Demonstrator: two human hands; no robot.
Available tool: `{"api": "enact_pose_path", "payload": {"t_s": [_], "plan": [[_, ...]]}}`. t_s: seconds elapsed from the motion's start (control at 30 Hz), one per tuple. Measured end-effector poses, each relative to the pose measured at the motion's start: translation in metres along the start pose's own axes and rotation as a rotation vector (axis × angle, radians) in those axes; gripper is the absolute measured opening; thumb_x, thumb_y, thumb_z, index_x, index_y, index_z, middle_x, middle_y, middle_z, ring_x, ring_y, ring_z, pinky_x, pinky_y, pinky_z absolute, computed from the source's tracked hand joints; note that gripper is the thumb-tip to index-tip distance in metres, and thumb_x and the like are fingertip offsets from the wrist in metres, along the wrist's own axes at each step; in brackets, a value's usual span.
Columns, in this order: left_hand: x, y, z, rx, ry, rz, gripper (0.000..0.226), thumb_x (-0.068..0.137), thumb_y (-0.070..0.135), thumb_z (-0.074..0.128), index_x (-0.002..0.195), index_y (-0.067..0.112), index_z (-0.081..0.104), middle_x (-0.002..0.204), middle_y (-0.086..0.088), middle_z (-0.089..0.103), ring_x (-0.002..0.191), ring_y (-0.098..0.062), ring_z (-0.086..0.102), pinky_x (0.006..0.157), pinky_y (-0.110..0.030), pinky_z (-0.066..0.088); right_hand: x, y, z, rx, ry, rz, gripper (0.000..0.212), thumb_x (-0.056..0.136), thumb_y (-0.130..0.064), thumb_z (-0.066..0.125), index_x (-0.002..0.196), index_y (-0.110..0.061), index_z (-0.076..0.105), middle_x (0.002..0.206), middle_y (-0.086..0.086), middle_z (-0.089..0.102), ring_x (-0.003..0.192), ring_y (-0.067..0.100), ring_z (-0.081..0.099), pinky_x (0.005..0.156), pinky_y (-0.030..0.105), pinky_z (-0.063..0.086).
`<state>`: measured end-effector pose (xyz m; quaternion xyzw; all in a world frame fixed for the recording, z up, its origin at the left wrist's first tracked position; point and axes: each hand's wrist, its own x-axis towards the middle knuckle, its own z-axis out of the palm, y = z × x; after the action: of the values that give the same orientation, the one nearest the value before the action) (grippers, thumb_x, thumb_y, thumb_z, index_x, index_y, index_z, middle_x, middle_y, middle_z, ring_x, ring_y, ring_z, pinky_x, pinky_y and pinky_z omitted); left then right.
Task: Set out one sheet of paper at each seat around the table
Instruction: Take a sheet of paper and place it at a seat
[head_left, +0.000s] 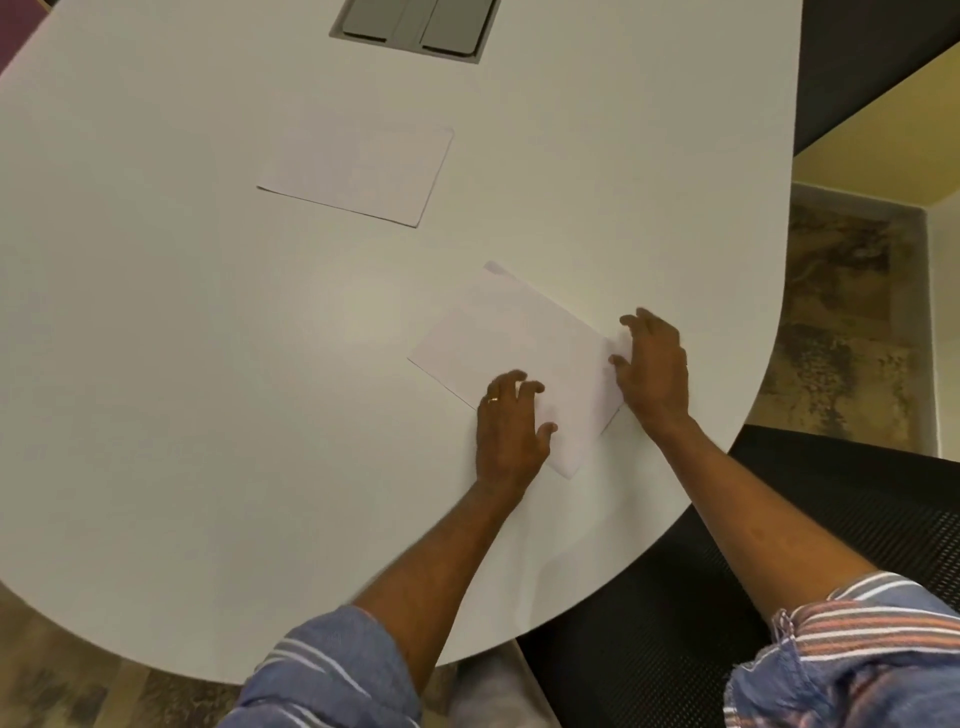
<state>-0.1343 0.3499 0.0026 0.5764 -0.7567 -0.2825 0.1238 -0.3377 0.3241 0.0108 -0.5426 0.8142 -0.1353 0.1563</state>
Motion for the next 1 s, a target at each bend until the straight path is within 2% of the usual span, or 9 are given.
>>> {"api": "enact_pose_path", "payload": {"t_s": [0.07,0.13,0.2,0.27,0.37,1.0], "plan": [[0.01,-0.003,0.002,0.112,-0.08,0.003,0.067,0.088,0.038,0.072,0.145,0.017,0.044,0.161,-0.009,0.027,0.152,-0.03,0.016,0.123,-0.046,0.02,-0.009,-0.009,0.005,-0.013,-0.02,-0.046,0.052,0.093,-0.012,0.065,0.143,-0.01,0.049,0.153,0.011,0.042,0.141,0.029,0.039,0.114,0.042,0.038],[0.016,-0.01,0.005,0.223,-0.173,-0.012,0.081,0.091,0.048,0.065,0.156,0.019,0.027,0.168,-0.011,0.005,0.155,-0.032,-0.003,0.125,-0.051,0.008,-0.02,-0.016,0.014,0.0,-0.119,-0.087,0.053,0.095,-0.019,0.063,0.145,-0.012,0.047,0.156,0.009,0.039,0.143,0.027,0.036,0.113,0.04,0.038],[0.02,-0.017,0.008,0.253,-0.239,-0.03,0.09,0.093,0.055,0.06,0.16,0.019,0.012,0.168,-0.012,-0.01,0.154,-0.033,-0.013,0.125,-0.052,0.004,-0.029,-0.019,0.024,0.013,-0.239,-0.1,0.062,0.095,-0.03,0.064,0.149,-0.012,0.04,0.161,0.009,0.031,0.148,0.026,0.028,0.117,0.04,0.033],[0.021,-0.022,0.01,0.222,-0.278,-0.044,0.093,0.094,0.059,0.056,0.161,0.019,0.004,0.167,-0.011,-0.016,0.154,-0.032,-0.017,0.126,-0.05,0.003,-0.034,-0.017,0.032,0.003,-0.336,-0.102,0.074,0.094,-0.04,0.065,0.154,-0.011,0.032,0.165,0.011,0.02,0.152,0.027,0.018,0.122,0.041,0.025],[0.023,-0.027,0.013,0.227,-0.302,-0.05,0.094,0.094,0.062,0.052,0.161,0.019,0.002,0.167,-0.01,-0.017,0.154,-0.03,-0.017,0.126,-0.049,0.002,-0.035,-0.014,0.04,-0.036,-0.346,-0.116,0.083,0.093,-0.046,0.064,0.157,-0.012,0.024,0.167,0.011,0.012,0.154,0.027,0.011,0.125,0.04,0.019],[0.037,-0.029,0.018,0.249,-0.325,-0.069,0.099,0.091,0.068,0.051,0.161,0.022,0.0,0.167,-0.008,-0.017,0.153,-0.03,-0.018,0.123,-0.055,-0.002,-0.026,-0.011,0.041,-0.027,-0.324,-0.104,0.085,0.09,-0.049,0.067,0.156,-0.013,0.028,0.166,0.01,0.015,0.153,0.028,0.015,0.122,0.042,0.024]]}}
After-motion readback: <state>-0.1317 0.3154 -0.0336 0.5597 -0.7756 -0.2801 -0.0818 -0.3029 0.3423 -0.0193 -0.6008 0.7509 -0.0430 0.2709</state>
